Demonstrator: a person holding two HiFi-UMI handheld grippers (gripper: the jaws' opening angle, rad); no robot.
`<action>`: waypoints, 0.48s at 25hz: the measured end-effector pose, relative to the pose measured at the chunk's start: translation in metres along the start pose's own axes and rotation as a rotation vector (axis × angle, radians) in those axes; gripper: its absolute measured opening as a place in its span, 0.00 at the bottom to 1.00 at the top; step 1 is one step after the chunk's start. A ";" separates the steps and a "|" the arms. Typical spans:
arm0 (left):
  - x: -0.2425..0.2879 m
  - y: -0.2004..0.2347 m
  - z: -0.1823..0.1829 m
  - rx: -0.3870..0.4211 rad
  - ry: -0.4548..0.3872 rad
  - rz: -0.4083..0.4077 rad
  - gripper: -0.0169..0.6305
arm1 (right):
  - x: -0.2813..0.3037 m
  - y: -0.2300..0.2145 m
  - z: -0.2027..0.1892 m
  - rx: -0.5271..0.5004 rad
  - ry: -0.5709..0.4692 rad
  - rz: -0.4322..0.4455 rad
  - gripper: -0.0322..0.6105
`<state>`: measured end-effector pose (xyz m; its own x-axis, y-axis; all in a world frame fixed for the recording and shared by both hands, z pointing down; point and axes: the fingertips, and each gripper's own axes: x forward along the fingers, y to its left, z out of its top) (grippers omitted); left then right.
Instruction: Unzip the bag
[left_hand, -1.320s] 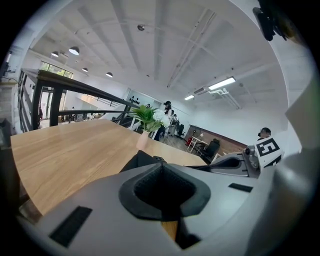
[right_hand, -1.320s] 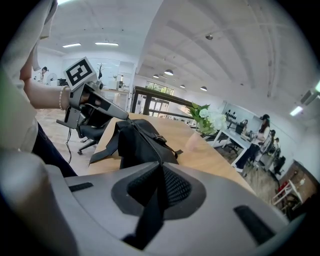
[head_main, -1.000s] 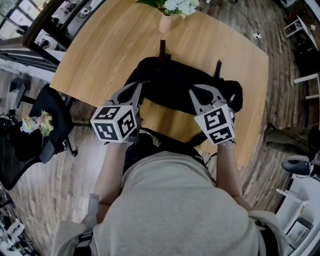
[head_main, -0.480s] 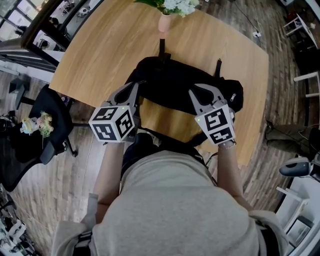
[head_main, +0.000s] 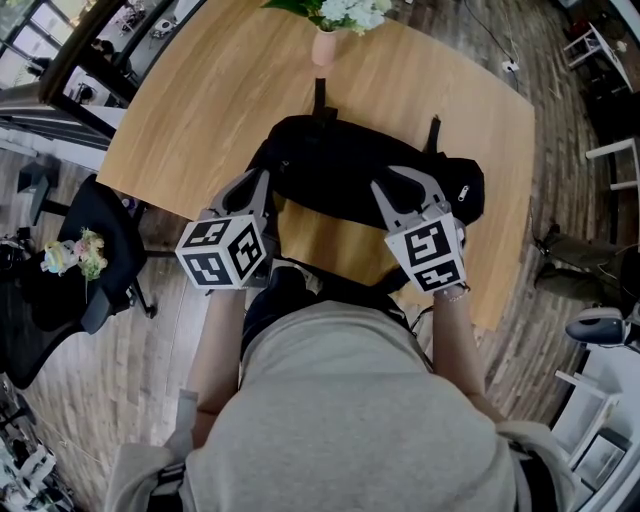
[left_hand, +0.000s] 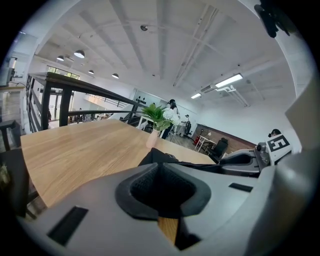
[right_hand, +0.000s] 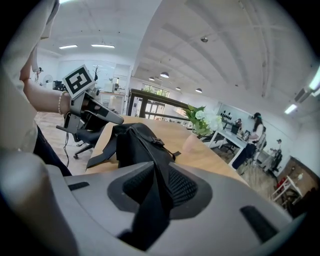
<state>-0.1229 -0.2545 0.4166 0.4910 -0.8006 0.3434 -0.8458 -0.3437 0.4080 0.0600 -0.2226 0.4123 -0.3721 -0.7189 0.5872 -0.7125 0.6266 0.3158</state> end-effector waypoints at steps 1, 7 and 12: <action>0.000 -0.001 0.001 0.000 -0.003 0.000 0.06 | -0.001 0.000 0.001 0.006 -0.006 0.000 0.21; 0.001 -0.027 0.011 0.022 -0.028 -0.066 0.06 | -0.012 -0.006 0.006 0.261 -0.112 0.033 0.25; 0.009 -0.059 0.016 0.050 -0.017 -0.161 0.06 | -0.021 -0.012 0.010 0.360 -0.176 0.034 0.25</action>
<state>-0.0717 -0.2493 0.3826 0.6176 -0.7413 0.2628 -0.7662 -0.4916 0.4138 0.0703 -0.2175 0.3890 -0.4728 -0.7600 0.4460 -0.8494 0.5277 -0.0012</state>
